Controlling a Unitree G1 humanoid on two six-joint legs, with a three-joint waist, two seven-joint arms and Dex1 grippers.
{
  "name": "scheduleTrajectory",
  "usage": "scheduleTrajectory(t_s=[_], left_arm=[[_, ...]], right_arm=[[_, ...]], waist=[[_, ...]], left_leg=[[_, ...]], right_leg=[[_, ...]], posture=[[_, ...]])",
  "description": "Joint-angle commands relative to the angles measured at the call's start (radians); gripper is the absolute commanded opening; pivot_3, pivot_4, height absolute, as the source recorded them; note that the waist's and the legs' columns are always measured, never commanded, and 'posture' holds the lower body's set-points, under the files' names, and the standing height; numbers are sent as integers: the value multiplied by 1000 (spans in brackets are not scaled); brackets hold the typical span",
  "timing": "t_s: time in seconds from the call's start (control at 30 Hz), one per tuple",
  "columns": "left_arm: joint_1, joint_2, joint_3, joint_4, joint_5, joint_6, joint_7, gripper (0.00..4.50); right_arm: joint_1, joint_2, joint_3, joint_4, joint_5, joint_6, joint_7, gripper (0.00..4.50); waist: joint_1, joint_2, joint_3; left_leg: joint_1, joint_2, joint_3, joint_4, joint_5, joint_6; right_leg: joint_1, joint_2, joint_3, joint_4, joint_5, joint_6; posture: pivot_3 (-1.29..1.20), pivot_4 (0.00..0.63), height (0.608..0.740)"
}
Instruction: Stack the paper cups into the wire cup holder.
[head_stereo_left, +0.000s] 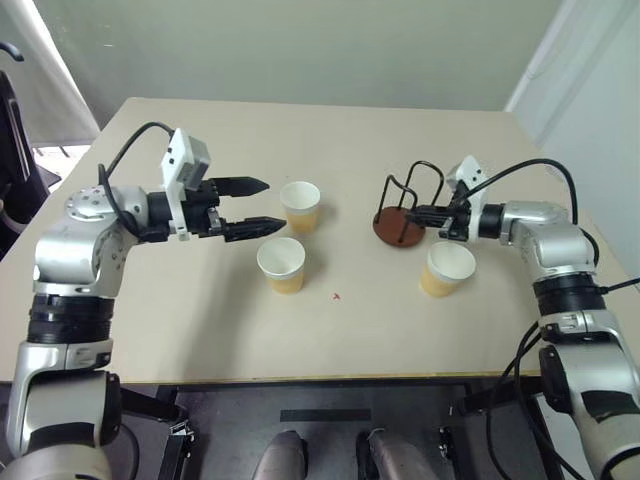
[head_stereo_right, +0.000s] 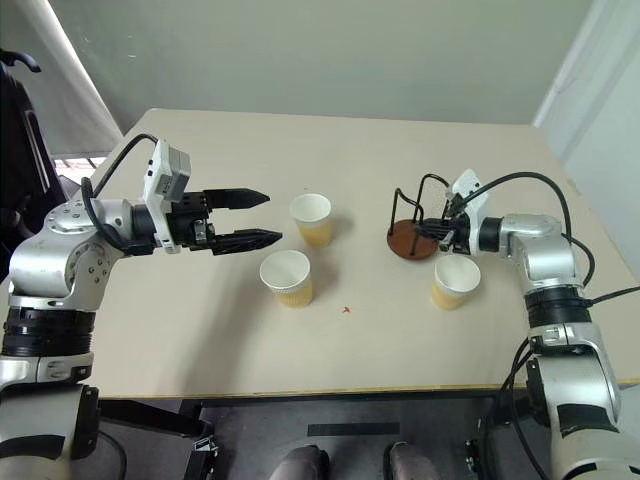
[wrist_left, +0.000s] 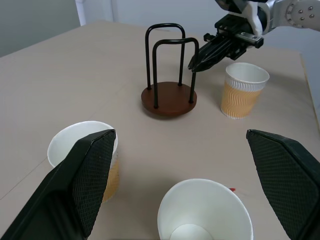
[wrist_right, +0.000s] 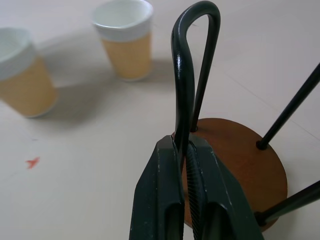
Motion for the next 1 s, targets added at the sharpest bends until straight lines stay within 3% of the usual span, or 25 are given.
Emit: scheduleTrajectory(t_s=[0.03, 0.33, 1.0], left_arm=[[-30, 11, 5, -7, 5, -10, -14, 4500], [13, 30, -8, -70, -16, 38, -53, 4500], [177, 118, 11, -298, -140, 212, -89, 4500]], right_arm=[[15, -18, 10, -135, 49, 52, 31, 19], [130, -49, 64, -372, 121, 147, 89, 19], [211, -126, 145, -556, 185, 131, 192, 19]], waist=[[0, 0, 0], [-1, 0, 0], [-1, 0, 0]], left_leg=[[0, 0, 0, 0, 0, 0], [0, 0, 0, 1, 1, -1], [1, 0, 1, 2, 2, 3]], right_leg=[[0, 0, 0, 0, 0, 0], [0, 0, 0, -1, 0, 1], [2, 0, 0, 0, 1, 2]], posture=[[0, 150, 740], [0, 150, 740], [0, 150, 740]])
